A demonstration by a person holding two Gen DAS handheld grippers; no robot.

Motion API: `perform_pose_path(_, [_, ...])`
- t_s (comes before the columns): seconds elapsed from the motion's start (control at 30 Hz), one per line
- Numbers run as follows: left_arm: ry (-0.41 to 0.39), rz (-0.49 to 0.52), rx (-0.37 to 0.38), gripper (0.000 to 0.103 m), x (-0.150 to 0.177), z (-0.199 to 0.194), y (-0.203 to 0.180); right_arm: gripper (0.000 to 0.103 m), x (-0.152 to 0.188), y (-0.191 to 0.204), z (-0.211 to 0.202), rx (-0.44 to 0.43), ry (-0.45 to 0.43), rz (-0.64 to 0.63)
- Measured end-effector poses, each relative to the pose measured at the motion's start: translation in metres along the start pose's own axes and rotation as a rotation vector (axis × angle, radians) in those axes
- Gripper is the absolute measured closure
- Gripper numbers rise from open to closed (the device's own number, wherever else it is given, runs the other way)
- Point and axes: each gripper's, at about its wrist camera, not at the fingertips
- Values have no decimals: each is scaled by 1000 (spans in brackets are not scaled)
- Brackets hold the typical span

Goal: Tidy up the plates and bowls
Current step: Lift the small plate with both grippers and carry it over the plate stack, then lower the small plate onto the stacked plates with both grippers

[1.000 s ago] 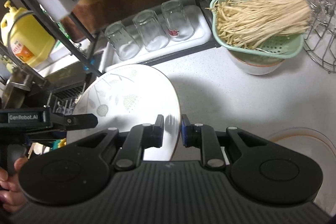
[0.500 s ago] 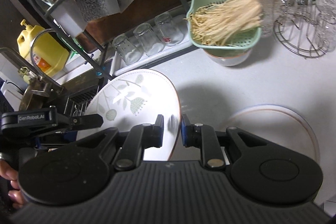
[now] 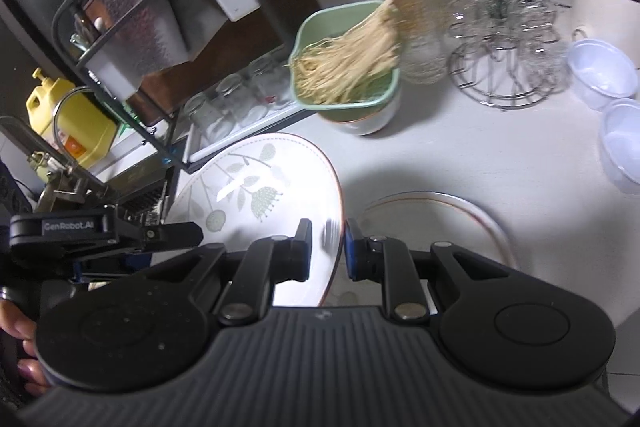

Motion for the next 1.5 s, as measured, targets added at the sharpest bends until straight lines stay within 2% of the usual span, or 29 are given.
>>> perform_pose_path(0.37, [90,92,-7,42,29,39,-31,83,29,-50,-26,47,-42,92])
perform_pose_path(0.5, [125,114,-37,42,38,56,-35,83,40,-64,-25,69,-29,139])
perform_pose_path(0.57, [140,115,-55,43,41,63,-36,83,44,-67,-24,78,-29,121])
perform_pose_path(0.83, [159,180,-120,43,43,91,-50,83,55,-89,-9,112,-11,143])
perform_pose_path(1.3, [167,319,-212,43,50,108,-56,83,60,-87,11,114,14,77])
perform_pose_path(1.5, [177,321,-229,43,53,113,-51,83,65,-92,19,111,32,87])
Point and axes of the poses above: each gripper's, at about its wrist camera, not at the fingertips, and z roughly the way its jaws point, y to its left, x to its underside, and after that the axes turned 8 degrees about -y, right-handed
